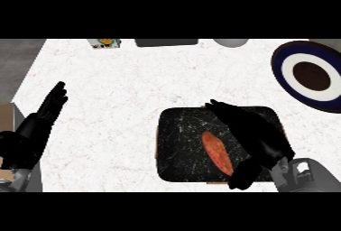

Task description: Pick the sweet potato from the tray and place it in the plate

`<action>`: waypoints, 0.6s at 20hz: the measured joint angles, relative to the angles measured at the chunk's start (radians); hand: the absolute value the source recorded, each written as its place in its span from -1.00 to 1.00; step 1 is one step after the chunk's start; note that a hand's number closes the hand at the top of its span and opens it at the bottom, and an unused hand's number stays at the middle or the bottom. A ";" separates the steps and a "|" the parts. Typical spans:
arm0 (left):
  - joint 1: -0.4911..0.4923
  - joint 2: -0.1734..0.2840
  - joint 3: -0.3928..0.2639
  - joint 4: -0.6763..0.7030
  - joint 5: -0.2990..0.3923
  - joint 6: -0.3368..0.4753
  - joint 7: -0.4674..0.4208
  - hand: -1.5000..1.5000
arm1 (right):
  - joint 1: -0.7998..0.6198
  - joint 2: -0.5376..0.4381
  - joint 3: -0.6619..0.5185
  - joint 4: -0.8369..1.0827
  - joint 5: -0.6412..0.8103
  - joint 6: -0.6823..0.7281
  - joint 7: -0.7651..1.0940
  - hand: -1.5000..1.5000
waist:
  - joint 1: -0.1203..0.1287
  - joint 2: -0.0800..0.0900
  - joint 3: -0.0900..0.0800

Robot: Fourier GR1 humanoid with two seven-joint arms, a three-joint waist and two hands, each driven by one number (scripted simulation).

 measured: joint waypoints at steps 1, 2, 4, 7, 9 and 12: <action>-0.008 -0.004 -0.009 0.004 -0.004 0.007 -0.001 0.00 | -0.007 0.010 0.002 -0.001 -0.004 0.008 0.020 -1.00 | 0.002 0.000 0.001; -0.016 -0.006 -0.011 0.010 -0.002 0.009 0.002 0.00 | -0.011 0.009 -0.002 0.008 -0.010 0.019 0.023 -1.00 | 0.004 0.000 0.002; -0.024 -0.007 -0.020 0.015 -0.002 0.012 -0.004 0.00 | -0.009 0.012 -0.001 0.017 -0.016 0.035 0.034 -1.00 | 0.008 0.000 0.003; -0.039 -0.007 -0.023 0.027 0.013 0.009 -0.007 0.00 | -0.018 0.033 0.021 0.041 -0.006 0.053 0.063 -1.00 | 0.014 0.001 0.002; -0.045 -0.006 -0.029 0.034 0.017 0.011 -0.012 0.00 | -0.016 0.036 0.035 0.068 0.006 0.064 0.068 -1.00 | 0.017 0.002 0.002; -0.053 -0.005 -0.037 0.044 0.024 0.012 -0.022 0.00 | -0.017 0.043 0.048 0.106 0.018 0.079 0.067 -1.00 | 0.020 0.002 0.002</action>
